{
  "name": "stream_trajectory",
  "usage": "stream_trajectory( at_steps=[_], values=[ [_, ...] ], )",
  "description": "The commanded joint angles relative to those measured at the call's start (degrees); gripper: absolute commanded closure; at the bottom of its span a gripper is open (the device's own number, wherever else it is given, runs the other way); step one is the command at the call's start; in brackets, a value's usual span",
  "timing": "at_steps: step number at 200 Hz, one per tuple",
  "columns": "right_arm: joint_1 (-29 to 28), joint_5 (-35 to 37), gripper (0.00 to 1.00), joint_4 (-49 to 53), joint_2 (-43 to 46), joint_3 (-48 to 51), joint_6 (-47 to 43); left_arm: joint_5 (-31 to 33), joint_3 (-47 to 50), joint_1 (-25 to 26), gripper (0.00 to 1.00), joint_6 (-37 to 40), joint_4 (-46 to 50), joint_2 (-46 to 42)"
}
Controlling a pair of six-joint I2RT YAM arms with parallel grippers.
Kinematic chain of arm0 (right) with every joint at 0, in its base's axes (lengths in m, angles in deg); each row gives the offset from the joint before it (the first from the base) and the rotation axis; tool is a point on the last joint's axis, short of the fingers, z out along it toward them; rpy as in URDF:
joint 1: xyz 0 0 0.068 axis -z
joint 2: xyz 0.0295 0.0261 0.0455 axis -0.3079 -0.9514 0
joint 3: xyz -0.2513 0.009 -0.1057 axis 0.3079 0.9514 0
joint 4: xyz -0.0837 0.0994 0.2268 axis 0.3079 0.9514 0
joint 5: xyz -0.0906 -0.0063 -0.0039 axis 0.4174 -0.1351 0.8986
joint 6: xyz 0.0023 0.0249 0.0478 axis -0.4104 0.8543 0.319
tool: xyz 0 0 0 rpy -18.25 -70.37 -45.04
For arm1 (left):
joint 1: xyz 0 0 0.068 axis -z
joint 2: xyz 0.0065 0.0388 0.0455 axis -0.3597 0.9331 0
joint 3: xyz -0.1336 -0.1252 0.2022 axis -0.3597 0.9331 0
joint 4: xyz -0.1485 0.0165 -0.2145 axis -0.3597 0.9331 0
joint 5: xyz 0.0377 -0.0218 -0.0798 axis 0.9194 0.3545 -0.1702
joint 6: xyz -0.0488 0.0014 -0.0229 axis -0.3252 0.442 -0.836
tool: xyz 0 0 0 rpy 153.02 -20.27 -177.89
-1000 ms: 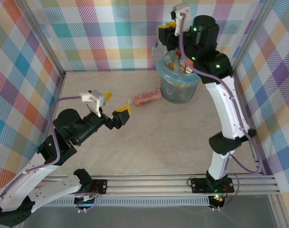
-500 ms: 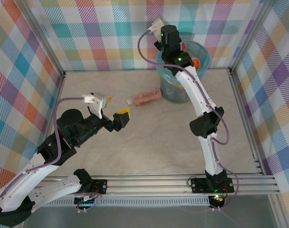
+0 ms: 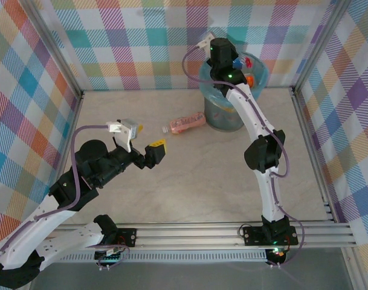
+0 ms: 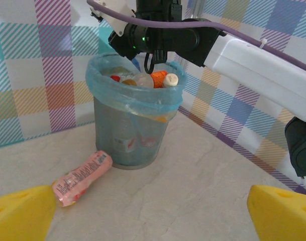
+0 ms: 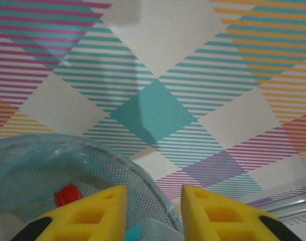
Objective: Put the plastic bottles in the bin
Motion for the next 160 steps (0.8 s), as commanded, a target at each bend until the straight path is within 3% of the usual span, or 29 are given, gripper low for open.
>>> stream_trajectory(
  at_steps=[1, 9, 43, 88, 119, 160],
  values=[
    [-0.4, 1.2, 0.37, -2.2, 0.6, -1.1, -0.6, -0.2, 0.5, -0.4, 0.03, -0.6, -0.6, -1.3],
    [-0.3, 1.5, 0.30, -2.0, 0.5, -1.1, -0.1, -0.1, 0.5, -0.5, 0.03, -0.7, -0.5, -1.5],
    [-0.4, 0.8, 0.25, -0.1, 1.9, -1.1, 3.9, 0.9, 0.9, -0.5, 0.02, -1.0, -0.1, -2.2],
    [-0.4, -3.8, 0.26, 7.2, 3.0, -3.6, 11.8, 2.8, 1.4, -0.4, 0.02, -1.4, -0.5, -2.4],
    [-2.2, -7.8, 0.27, 12.9, 5.3, -3.8, 18.6, 10.2, 0.8, -0.5, 0.00, -3.5, 2.4, -0.6],
    [-6.1, -15.0, 0.25, 20.1, 12.2, -1.0, 27.2, 17.0, -4.5, -0.9, 0.00, -4.4, 13.3, 7.0]
  ],
)
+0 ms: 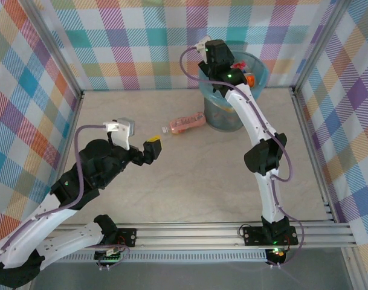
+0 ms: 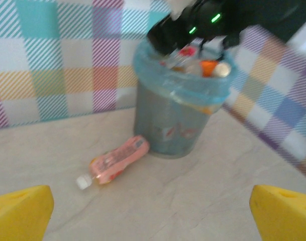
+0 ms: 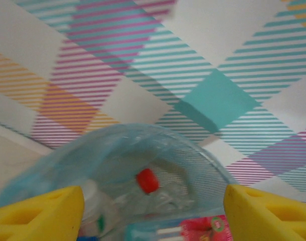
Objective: Put the plastic bottles in the bin
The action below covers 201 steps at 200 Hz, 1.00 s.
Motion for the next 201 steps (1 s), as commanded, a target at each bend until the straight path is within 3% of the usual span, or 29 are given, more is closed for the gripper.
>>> stream_trajectory(
  at_steps=[1, 40, 81, 101, 155, 201],
  values=[
    [-2.8, -6.4, 0.25, 5.0, 8.7, 0.7, 8.6, 5.5, -3.7, -0.8, 0.00, -1.3, 7.7, 4.1],
    [-3.8, -26.6, 0.24, 5.4, 22.3, 16.3, 17.8, 3.3, -5.5, -4.7, 0.00, -1.5, 13.0, 10.0],
    [-3.8, -46.9, 0.22, -7.4, 39.5, 44.5, 23.5, -12.3, -6.6, -17.8, 0.00, -1.1, 11.1, 19.4],
    [-3.8, -54.3, 0.19, -13.1, 46.2, 55.3, 18.6, -16.6, -9.3, -21.0, 0.00, 1.1, 10.9, 27.0],
    [-3.8, -52.3, 0.16, -12.7, 52.6, 60.7, 10.9, -25.3, -12.1, -23.9, 0.00, 7.4, 2.9, 42.4],
    [-3.8, -52.5, 0.16, -15.2, 53.7, 62.4, 11.0, -29.4, -18.6, -24.2, 0.00, 15.1, 5.1, 52.7]
  ],
)
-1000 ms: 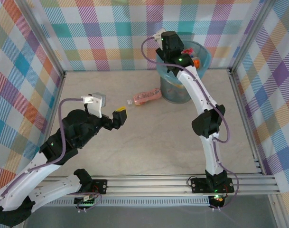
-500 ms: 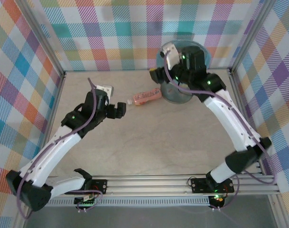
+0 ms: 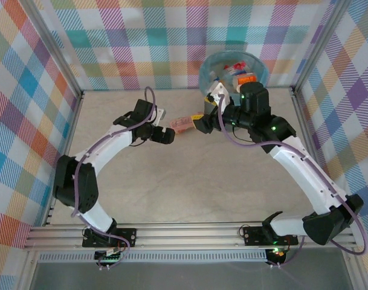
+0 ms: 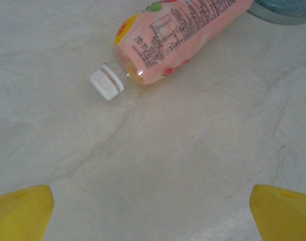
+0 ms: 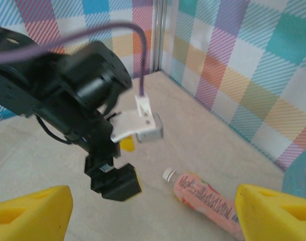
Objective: Put the plastic bottles in the bin
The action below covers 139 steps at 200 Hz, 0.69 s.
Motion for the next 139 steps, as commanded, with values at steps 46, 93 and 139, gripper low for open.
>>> stream_trajectory(
  at_steps=[46, 93, 139],
  values=[
    [0.2, -2.0, 0.15, -1.0, 0.1, -0.6, -3.1, -6.5, -12.5, -2.5, 0.07, 10.1, 2.8, 13.8],
    [0.1, -1.3, 0.14, 0.1, -1.8, -1.5, -4.3, -6.7, -15.7, -2.8, 0.09, 11.4, 1.6, 21.6],
    [0.2, -3.6, 0.13, 0.4, -2.9, -4.2, -2.6, -6.5, -14.3, -2.9, 0.11, 10.6, 0.6, 22.8]
  ],
)
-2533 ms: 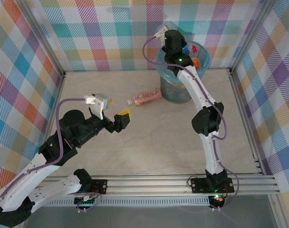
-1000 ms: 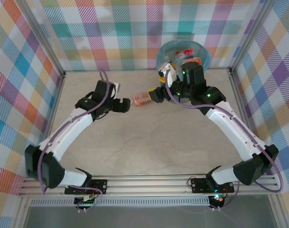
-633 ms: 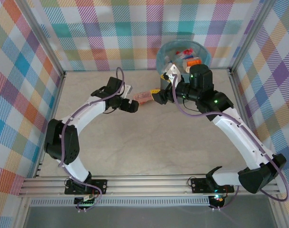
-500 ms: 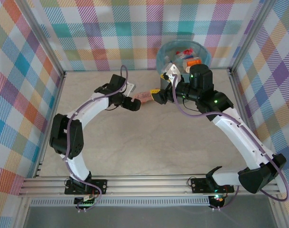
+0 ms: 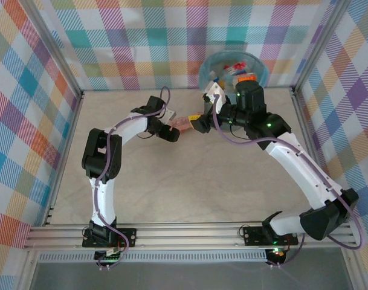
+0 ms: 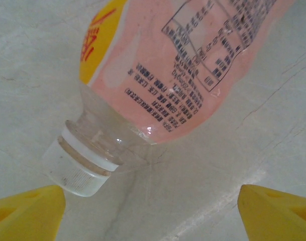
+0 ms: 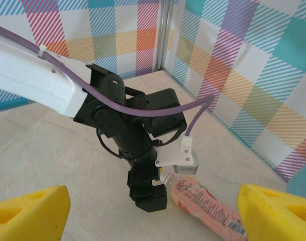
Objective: Put the plastic bottles in the bin
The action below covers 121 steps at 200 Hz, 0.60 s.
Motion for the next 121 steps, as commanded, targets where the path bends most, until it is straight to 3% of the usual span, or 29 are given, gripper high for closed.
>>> stream_trajectory(
  at_steps=[1, 65, 121],
  values=[
    [0.1, -2.5, 0.13, 0.1, 0.2, -3.0, 0.3, -0.7, 0.3, -0.3, 0.11, 0.7, 0.2, -0.6],
    [0.2, -1.5, 0.11, -0.9, 2.2, -0.9, 0.2, -1.6, -0.7, -0.3, 0.18, 1.9, 2.2, 2.3],
    [0.2, -2.3, 0.11, 0.0, 1.7, -2.1, 0.5, -2.1, -4.2, -0.3, 0.17, 1.8, 2.9, 4.7]
  ],
)
